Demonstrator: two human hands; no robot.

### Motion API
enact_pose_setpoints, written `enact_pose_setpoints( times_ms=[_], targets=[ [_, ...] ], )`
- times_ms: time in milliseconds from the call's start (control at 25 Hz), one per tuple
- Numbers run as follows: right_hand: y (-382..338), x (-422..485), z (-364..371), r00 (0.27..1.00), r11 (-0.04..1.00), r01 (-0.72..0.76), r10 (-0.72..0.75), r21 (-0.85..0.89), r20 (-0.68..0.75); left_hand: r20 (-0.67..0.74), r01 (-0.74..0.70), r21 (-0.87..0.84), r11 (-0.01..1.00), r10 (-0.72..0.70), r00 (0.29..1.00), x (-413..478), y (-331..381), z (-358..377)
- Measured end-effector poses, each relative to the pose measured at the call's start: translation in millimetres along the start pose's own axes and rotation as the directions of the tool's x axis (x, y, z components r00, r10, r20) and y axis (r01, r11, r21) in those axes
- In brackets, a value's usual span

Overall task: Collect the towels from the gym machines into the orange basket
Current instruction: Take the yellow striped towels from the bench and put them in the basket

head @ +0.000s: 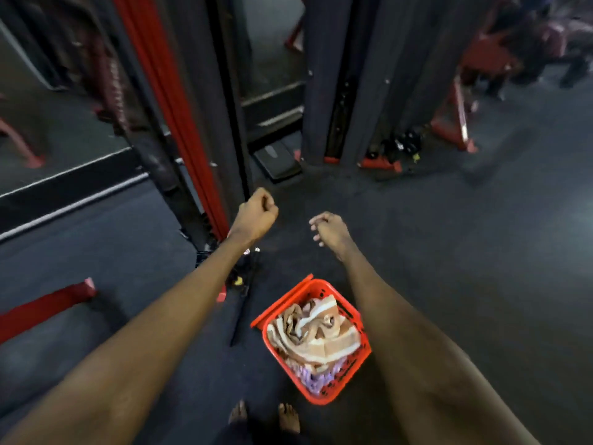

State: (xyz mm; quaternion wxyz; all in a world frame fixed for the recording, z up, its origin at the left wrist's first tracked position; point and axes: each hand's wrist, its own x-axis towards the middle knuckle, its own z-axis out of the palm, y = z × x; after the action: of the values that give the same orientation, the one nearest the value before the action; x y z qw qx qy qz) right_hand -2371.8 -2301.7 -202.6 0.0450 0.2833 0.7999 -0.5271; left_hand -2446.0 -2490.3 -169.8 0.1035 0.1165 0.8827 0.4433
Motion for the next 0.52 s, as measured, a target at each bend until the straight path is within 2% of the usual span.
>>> enact_pose_setpoints(
  times_ms=[120, 240, 400, 520],
  targets=[
    [-63.5, -17.7, 49.3, 0.984, 0.991, 0.122, -0.114, -0.055, 0.138, -0.18, 0.1, 0.005, 0.995, -0.097, 0.979, -39.4, -22.1, -81.8],
    [-118.8, -46.8, 117.5, 0.922, 0.962, 0.262, -0.226, -0.078, 0.314, -0.336, 0.184, 0.038, 0.982, -0.161, 0.928, -92.8, -51.4, -160.6],
    [-178.2, -120.1, 217.6, 0.774, 0.895, 0.442, -0.346, -0.061, 0.531, -0.575, 0.325, -0.004, 0.946, -0.268, 0.773, -200.8, -89.7, -261.5],
    [-206.7, -175.8, 282.9, 0.654, 0.852, 0.523, -0.402, 0.002, 0.641, -0.675, 0.449, -0.026, 0.893, -0.347, 0.651, -290.5, -113.3, -314.1]
  ],
)
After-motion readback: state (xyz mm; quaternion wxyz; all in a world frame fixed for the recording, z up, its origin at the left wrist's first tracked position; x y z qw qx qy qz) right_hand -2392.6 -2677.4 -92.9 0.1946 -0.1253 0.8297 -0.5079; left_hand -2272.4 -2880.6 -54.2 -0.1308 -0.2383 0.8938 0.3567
